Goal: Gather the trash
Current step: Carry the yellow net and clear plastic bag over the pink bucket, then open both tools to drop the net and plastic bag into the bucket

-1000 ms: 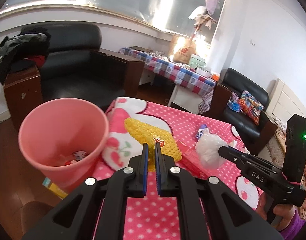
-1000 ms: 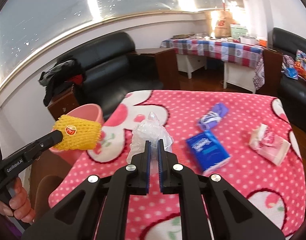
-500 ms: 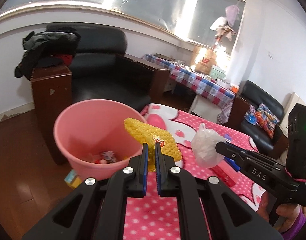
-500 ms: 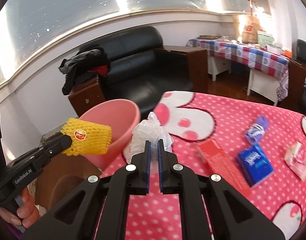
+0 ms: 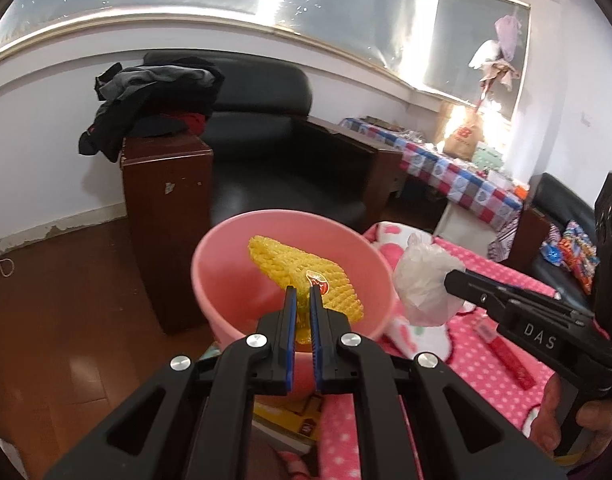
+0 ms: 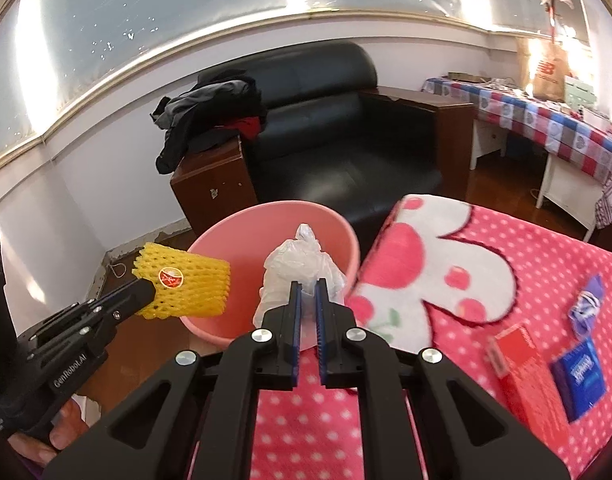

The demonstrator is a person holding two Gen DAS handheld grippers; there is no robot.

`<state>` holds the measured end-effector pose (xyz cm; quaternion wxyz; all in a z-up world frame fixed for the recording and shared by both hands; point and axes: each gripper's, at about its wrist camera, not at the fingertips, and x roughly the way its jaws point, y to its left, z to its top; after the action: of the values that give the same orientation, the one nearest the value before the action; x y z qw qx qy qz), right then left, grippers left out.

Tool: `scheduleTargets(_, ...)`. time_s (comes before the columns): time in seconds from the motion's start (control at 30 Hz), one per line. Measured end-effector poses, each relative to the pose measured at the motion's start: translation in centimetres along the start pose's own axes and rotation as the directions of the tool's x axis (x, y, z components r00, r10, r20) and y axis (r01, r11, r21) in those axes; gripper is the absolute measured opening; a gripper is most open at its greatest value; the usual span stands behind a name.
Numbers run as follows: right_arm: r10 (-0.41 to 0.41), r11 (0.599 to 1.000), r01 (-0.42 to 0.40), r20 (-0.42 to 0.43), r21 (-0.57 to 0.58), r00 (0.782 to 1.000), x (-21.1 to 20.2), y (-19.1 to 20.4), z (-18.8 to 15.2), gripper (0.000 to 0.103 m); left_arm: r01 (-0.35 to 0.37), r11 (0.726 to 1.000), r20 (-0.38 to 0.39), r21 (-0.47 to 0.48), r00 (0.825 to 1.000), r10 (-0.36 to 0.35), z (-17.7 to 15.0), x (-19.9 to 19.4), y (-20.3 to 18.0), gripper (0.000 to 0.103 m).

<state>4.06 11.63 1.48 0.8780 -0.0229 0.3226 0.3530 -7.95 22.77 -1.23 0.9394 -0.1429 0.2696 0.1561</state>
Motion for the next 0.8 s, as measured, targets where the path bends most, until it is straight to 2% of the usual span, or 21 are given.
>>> scheduleTargets(0.4, 0.021, 1.0, -0.02, -0.059, 0.016, 0.998, 4.9, 0.7, 0.1, 0.007, -0.046, 0.999, -0.066, 0.004, 0.997, 0.046, -0.4, 3.4, 1.7, 0.006)
scheduleTargets(0.8, 0.018, 1.0, -0.017, -0.097, 0.016, 0.995, 6.3, 0.9, -0.3, 0.008, -0.06, 0.998, -0.098, -0.01, 0.993, 0.059, -0.8, 4.4, 1.9, 0.007)
